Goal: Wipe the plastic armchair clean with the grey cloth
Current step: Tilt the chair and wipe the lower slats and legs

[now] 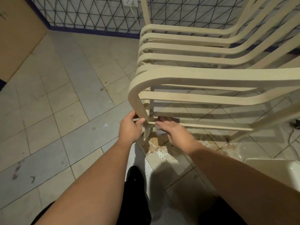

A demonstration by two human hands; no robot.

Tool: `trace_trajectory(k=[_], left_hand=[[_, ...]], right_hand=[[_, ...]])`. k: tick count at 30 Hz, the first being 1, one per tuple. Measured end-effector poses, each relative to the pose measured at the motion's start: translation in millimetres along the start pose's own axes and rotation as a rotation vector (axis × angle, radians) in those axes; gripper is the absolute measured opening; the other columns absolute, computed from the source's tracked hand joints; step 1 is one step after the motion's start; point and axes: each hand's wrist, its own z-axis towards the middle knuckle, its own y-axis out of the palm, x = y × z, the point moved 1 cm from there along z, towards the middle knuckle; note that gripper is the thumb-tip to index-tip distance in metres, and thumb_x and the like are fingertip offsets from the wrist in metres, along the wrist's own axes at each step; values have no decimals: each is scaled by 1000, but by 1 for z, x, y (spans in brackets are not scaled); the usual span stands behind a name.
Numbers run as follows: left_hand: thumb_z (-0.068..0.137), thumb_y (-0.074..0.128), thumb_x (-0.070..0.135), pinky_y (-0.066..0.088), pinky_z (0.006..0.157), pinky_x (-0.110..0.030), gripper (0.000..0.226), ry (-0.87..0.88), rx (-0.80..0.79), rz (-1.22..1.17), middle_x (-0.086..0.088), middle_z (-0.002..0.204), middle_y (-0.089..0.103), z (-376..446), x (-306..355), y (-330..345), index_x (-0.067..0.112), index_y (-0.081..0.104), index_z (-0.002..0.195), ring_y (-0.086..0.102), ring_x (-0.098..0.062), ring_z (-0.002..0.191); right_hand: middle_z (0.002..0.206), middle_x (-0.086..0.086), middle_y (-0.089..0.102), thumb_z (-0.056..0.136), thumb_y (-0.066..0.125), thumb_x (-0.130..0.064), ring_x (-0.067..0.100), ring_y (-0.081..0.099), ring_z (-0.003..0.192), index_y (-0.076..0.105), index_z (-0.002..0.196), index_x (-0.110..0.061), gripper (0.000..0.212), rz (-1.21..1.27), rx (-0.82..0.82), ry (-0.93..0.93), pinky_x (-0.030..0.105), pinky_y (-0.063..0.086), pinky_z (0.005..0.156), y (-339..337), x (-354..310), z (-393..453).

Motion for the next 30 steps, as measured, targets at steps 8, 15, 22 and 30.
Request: trace_trajectory(k=[8, 15, 22, 30], left_hand=[[98, 63, 17, 42, 91, -24, 25, 2, 5, 1, 14, 104, 66, -1, -1, 0, 24, 67, 122, 59, -9, 98], [95, 65, 14, 45, 84, -19, 19, 23, -14, -28, 10, 101, 73, -1, -3, -6, 22, 71, 112, 66, -6, 95], [96, 65, 15, 43, 90, -21, 23, 22, -8, -2, 14, 102, 71, 3, -6, -4, 23, 70, 117, 64, -3, 99], [96, 65, 12, 48, 88, -21, 22, -10, -21, -34, 14, 99, 74, 2, -9, -4, 26, 71, 112, 66, -1, 96]], right_hand=[[116, 0, 68, 98, 55, -18, 16, 66, 99, 56, 127, -30, 31, 206, 269, 199, 23, 50, 89, -34, -20, 24], [122, 9, 68, 79, 63, 10, 31, 65, 112, 66, 126, -14, 53, -105, 143, -68, 41, 47, 101, 10, -33, 13], [104, 0, 71, 94, 58, -5, 19, 66, 94, 69, 121, -18, 32, 54, 309, 167, 32, 49, 91, -44, -11, -7], [86, -2, 71, 95, 59, -25, 17, 63, 78, 72, 98, -25, 13, 271, 238, 323, 33, 50, 73, 3, -44, 18]])
